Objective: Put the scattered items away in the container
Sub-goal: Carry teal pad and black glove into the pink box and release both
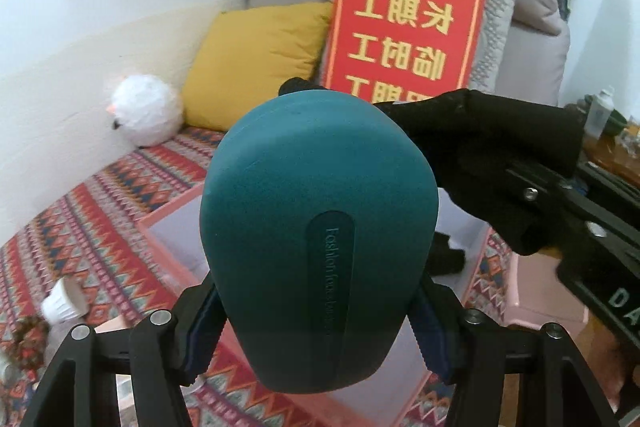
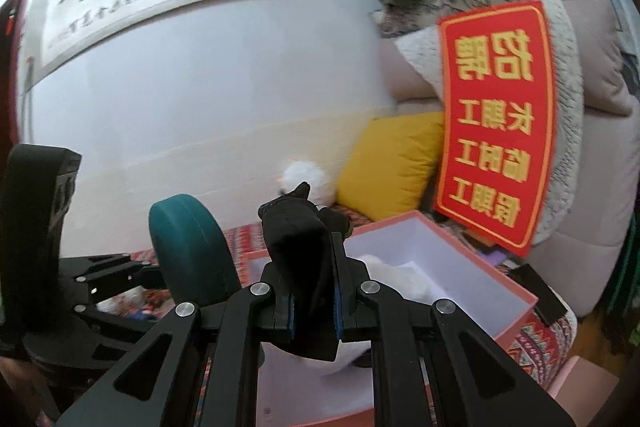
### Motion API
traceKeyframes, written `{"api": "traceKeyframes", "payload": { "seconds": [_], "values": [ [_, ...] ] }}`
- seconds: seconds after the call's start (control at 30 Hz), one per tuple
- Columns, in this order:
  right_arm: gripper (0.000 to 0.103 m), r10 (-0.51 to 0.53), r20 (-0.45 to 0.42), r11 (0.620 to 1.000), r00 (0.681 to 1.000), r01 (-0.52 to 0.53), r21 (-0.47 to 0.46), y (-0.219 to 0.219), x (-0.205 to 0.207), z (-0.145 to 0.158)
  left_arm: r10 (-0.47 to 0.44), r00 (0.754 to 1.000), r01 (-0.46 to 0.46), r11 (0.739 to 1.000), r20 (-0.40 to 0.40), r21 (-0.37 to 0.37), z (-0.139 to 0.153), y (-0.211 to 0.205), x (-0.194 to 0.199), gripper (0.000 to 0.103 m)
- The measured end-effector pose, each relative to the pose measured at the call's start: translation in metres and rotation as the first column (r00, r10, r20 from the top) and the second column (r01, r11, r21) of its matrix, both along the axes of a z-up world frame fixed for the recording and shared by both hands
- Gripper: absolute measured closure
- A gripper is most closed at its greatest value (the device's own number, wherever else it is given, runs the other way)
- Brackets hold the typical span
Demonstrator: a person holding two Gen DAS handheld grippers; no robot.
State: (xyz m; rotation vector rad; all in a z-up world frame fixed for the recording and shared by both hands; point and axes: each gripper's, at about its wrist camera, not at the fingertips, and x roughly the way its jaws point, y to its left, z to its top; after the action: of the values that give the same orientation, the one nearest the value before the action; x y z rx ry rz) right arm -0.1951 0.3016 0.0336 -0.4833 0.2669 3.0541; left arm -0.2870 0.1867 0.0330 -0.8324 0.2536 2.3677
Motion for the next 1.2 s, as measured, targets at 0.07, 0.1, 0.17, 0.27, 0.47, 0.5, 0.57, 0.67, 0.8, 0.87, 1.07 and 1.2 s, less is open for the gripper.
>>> {"api": "traceKeyframes", "payload": {
  "seconds": [0.07, 0.1, 0.17, 0.27, 0.47, 0.5, 0.57, 0.67, 0.8, 0.87, 1.07, 1.2],
  "values": [
    [0.09, -0.033, 0.013, 0.999, 0.999, 0.033, -0.005, 0.012, -0.008, -0.005, -0.01, 1.0, 0.01, 1.0, 0.012, -0.001, -0.003, 0.013, -0.006, 0.034],
    [0.09, -0.048, 0.022, 0.999, 0.999, 0.049, -0.008, 0.017, -0.013, -0.007, -0.01, 1.0, 0.01, 1.0, 0.019, 0.0, -0.006, 0.021, -0.012, 0.034],
    [0.09, -0.088, 0.043, 0.996, 0.995, 0.089, -0.017, 0.029, -0.027, -0.014, 0.001, 1.0, -0.002, 1.0, 0.03, 0.007, -0.011, 0.033, -0.022, 0.034],
    [0.089, -0.156, 0.081, 0.987, 0.984, 0.159, -0.026, 0.051, -0.053, -0.026, 0.035, 0.997, -0.036, 0.999, 0.066, 0.017, -0.025, 0.051, -0.046, 0.034],
    [0.011, -0.249, 0.364, 0.96, 0.898, 0.278, -0.03, 0.099, -0.104, -0.082, 0.152, 0.964, -0.119, 0.981, 0.217, -0.155, -0.08, 0.07, -0.093, 0.019],
    [0.01, -0.251, 0.405, 0.957, 0.879, 0.289, -0.034, 0.105, -0.106, -0.089, 0.166, 0.953, -0.125, 0.977, 0.253, -0.172, -0.087, 0.068, -0.095, 0.019],
    [0.011, -0.242, 0.422, 0.959, 0.874, 0.282, -0.034, 0.11, -0.103, -0.091, 0.178, 0.952, -0.143, 0.978, 0.251, -0.149, -0.084, 0.056, -0.088, 0.019],
    [0.011, -0.273, 0.352, 0.955, 0.895, 0.297, -0.014, 0.11, -0.085, -0.075, 0.197, 0.958, -0.182, 0.979, 0.21, -0.086, -0.061, 0.036, -0.075, 0.017],
    [0.009, -0.289, 0.252, 0.95, 0.924, 0.308, -0.042, 0.104, -0.057, -0.051, 0.213, 0.963, -0.216, 0.976, 0.164, 0.0, -0.027, 0.012, -0.05, 0.014],
    [0.008, -0.275, 0.205, 0.955, 0.939, 0.291, -0.053, 0.091, -0.047, -0.04, 0.229, 0.964, -0.233, 0.972, 0.133, 0.017, -0.014, -0.003, -0.042, 0.013],
    [0.007, -0.145, 0.113, 0.989, 0.983, 0.147, -0.008, 0.016, -0.032, -0.016, 0.358, 0.93, -0.364, 0.929, 0.084, 0.065, 0.003, -0.086, 0.006, 0.006],
    [0.006, -0.019, 0.092, 1.0, 0.996, 0.017, 0.02, -0.044, -0.029, -0.009, 0.462, 0.882, -0.467, 0.883, 0.095, 0.049, -0.011, -0.149, 0.031, 0.006]
  ]
}}
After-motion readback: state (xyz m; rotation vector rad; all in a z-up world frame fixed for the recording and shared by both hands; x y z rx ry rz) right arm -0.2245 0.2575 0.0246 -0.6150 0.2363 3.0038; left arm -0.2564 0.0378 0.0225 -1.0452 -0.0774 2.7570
